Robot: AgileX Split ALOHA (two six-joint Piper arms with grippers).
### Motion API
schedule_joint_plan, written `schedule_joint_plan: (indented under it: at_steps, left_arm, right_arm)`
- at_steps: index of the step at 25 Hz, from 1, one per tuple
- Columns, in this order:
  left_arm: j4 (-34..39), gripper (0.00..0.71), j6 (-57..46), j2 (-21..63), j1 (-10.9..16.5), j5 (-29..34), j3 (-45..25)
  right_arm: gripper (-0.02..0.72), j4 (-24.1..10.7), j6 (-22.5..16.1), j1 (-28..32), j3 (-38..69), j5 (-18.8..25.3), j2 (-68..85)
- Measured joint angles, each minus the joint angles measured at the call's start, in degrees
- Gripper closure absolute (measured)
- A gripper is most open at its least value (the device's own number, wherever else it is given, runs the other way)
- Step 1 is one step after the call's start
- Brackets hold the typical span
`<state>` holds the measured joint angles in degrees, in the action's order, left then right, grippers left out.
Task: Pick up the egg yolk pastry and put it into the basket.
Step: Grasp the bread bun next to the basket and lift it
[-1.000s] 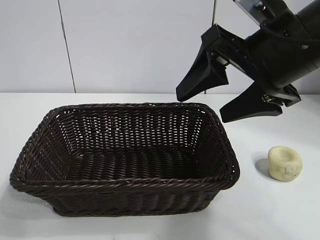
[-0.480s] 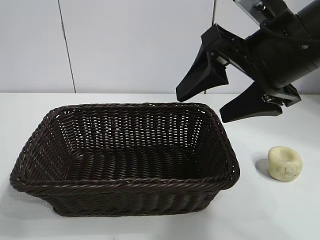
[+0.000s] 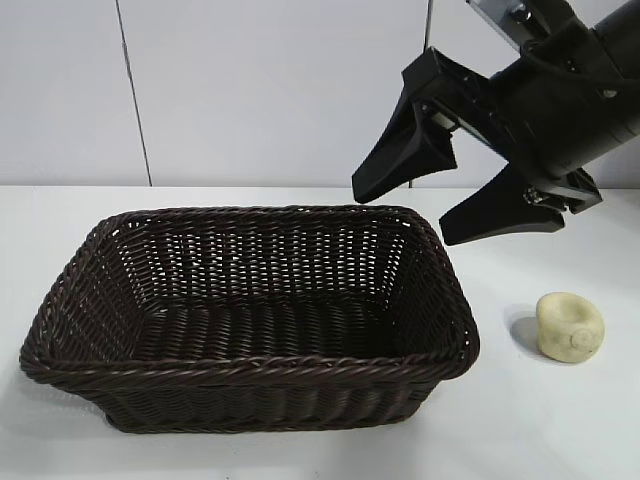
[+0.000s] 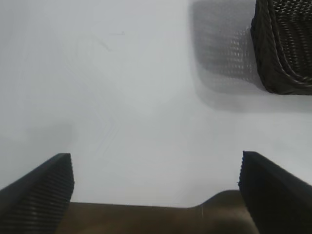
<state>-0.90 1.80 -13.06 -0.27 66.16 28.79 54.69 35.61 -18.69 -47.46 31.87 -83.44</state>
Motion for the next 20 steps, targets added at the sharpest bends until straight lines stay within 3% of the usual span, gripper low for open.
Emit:
schedule_joint_plan:
  at_steps: [12, 20]
  left_arm:
    - [-1.3, 0.046, 0.0, 0.61, 0.0, -1.9, -1.36]
    - [-1.3, 0.046, 0.0, 13.52, 0.0, -1.84, -1.36]
  right_arm:
    - [0.08, 0.0, 0.0, 0.0, 0.0, 0.62, 0.0]
    - [0.08, -0.35, -1.41, 0.0, -0.74, 1.98, 0.0]
